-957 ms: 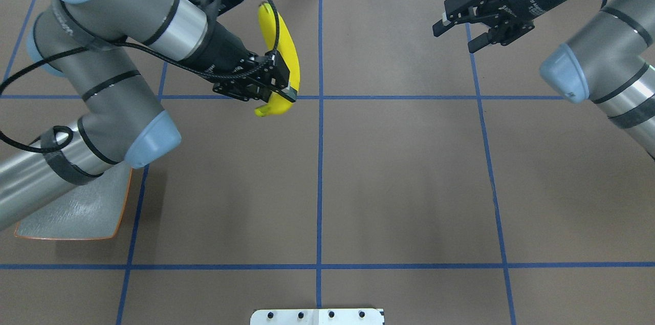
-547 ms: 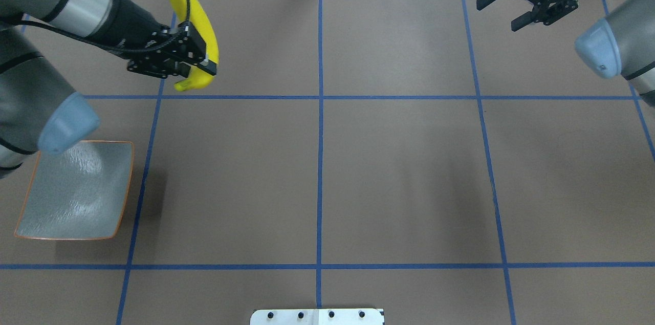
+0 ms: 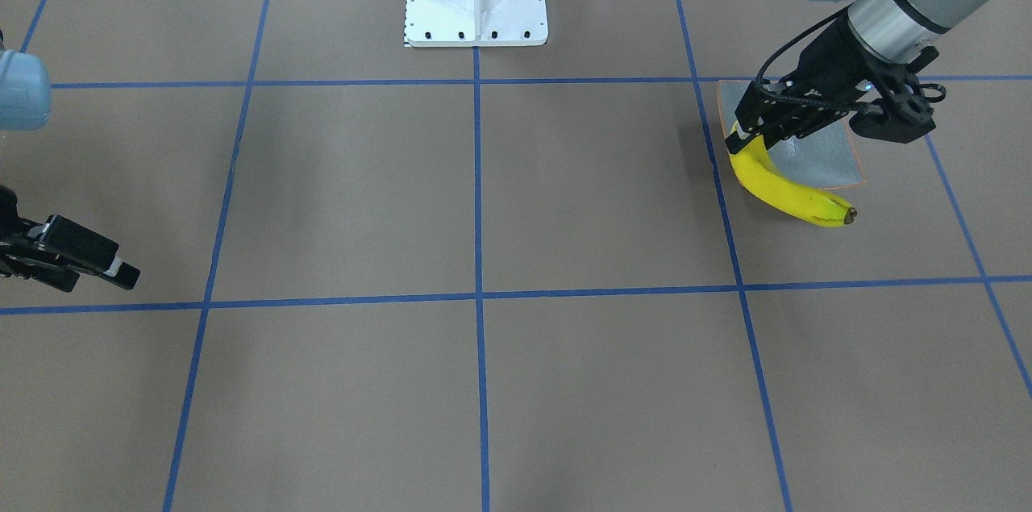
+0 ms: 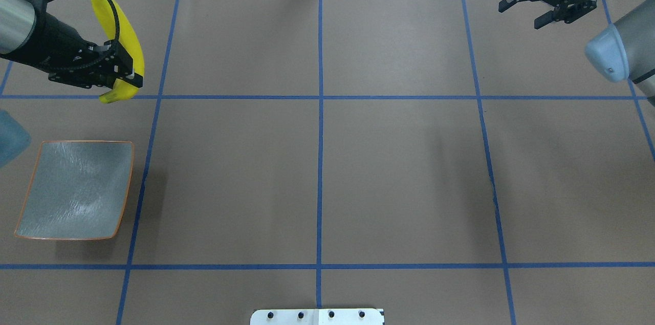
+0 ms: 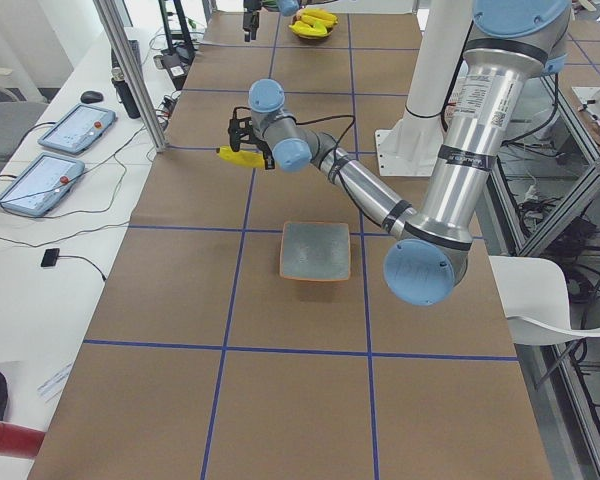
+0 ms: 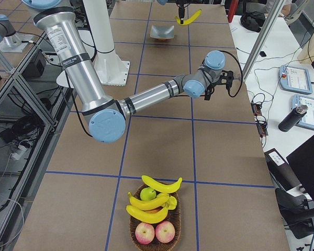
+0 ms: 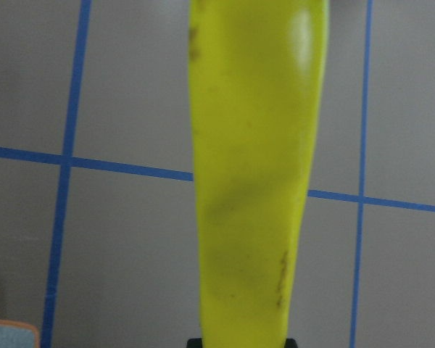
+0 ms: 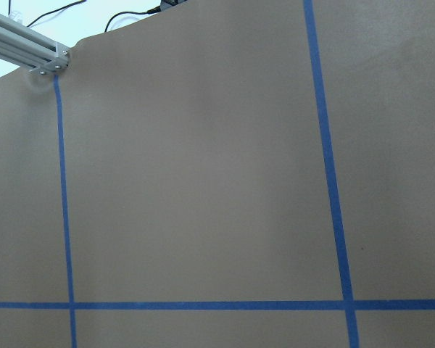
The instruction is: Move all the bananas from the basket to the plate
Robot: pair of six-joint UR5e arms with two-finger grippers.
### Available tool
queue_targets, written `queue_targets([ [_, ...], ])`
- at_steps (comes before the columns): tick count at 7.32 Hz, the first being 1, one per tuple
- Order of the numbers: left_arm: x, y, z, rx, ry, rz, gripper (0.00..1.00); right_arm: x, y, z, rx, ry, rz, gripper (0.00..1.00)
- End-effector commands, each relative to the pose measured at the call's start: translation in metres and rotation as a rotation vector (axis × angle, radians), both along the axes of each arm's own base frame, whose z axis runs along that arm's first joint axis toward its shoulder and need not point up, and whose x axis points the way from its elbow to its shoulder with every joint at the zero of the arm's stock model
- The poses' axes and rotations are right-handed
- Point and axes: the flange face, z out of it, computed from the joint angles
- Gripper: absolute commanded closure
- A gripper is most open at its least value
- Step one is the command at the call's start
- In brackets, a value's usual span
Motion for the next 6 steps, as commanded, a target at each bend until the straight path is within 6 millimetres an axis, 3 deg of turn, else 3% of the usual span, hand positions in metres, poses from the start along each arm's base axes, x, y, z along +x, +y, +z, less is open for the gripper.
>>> queue_targets([
  [1, -0.001, 0.054, -0.011, 0.033, -0.284, 0.078, 1.0, -0.007, -0.001, 0.007, 0.012, 0.045, 0.018, 0.0],
  [3, 0.008, 0.072, 0.011, -0.01, -0.394, 0.129, 1.0, -0.011, 0.003, 0.024, 0.012, 0.075, 0.013, 0.0],
  [4, 0.013, 0.085, 0.038, -0.054, -0.427, 0.166, 1.0, -0.009, 0.005, 0.03, 0.009, 0.081, 0.014, 0.0],
  [6, 0.024, 0.101, 0.07, -0.098, -0.471, 0.223, 1.0, -0.007, 0.006, 0.044, 0.07, 0.138, -0.003, 0.0],
])
